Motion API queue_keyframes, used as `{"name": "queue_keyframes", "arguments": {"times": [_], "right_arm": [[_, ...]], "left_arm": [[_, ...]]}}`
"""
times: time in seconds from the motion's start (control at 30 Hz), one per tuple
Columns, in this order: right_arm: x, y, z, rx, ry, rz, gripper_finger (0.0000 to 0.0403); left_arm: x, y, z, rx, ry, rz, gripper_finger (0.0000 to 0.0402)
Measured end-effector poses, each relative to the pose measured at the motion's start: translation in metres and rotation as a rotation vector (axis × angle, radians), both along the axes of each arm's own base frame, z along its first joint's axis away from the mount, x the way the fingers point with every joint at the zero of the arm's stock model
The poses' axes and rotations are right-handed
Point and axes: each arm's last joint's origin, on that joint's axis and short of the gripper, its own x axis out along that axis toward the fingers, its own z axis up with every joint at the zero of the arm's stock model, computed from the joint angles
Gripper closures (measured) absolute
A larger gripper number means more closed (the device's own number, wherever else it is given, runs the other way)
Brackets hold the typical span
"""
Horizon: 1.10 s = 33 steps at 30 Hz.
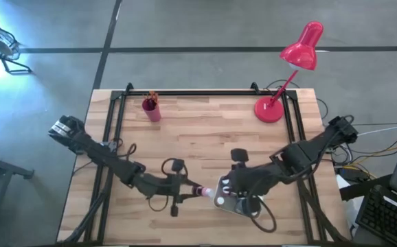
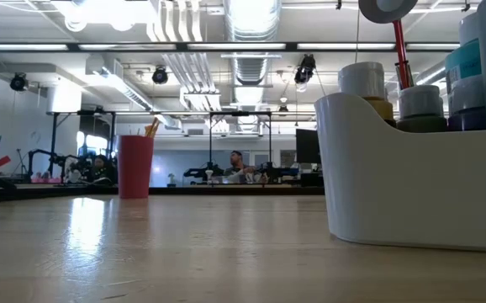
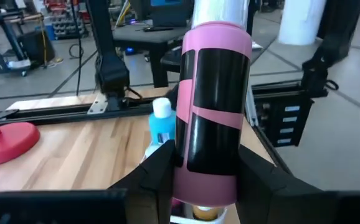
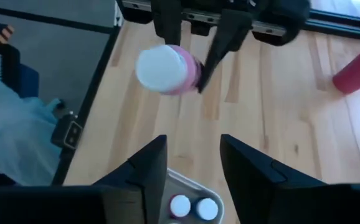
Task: Pick & Place Paint Supplies
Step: Put the light pink paint bottle into the white bin
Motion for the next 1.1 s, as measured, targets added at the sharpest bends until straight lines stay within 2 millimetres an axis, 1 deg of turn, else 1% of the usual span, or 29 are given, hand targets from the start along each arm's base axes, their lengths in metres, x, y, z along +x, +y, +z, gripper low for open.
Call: {"name": "queue_keyframes", "arguments": {"times": [0.2, 0.4, 0.63, 0.8, 0.97, 1.1], "right_arm": [[0.004, 0.002, -0.004, -0.008, 0.000, -0.001, 0.0231], [0.008, 0.003, -0.009, -0.043, 0.005, -0.021, 0.0195], [0.011, 0.001, -0.010, -0.125, -0.025, -0.072, 0.0168], [0.012, 0.000, -0.009, -0.135, -0.043, -0.093, 0.0163], [0.014, 0.002, -0.007, -0.113, -0.073, -0.096, 0.0180], [0.017, -0.002, -0.006, -0.102, -0.083, -0.115, 0.0192]], "left_arm": [[0.010, 0.012, 0.004, -0.028, -0.005, 0.012, 0.0278], [0.017, 0.024, 0.009, -0.169, 0.000, 0.070, 0.0278], [0.018, 0.025, 0.008, -0.177, 0.013, 0.057, 0.0278], [0.018, 0.026, 0.007, -0.174, 0.020, 0.062, 0.0278], [0.019, 0.028, 0.007, -0.174, 0.019, 0.069, 0.0278], [0.020, 0.029, 0.007, -0.174, 0.019, 0.071, 0.0278]]}}
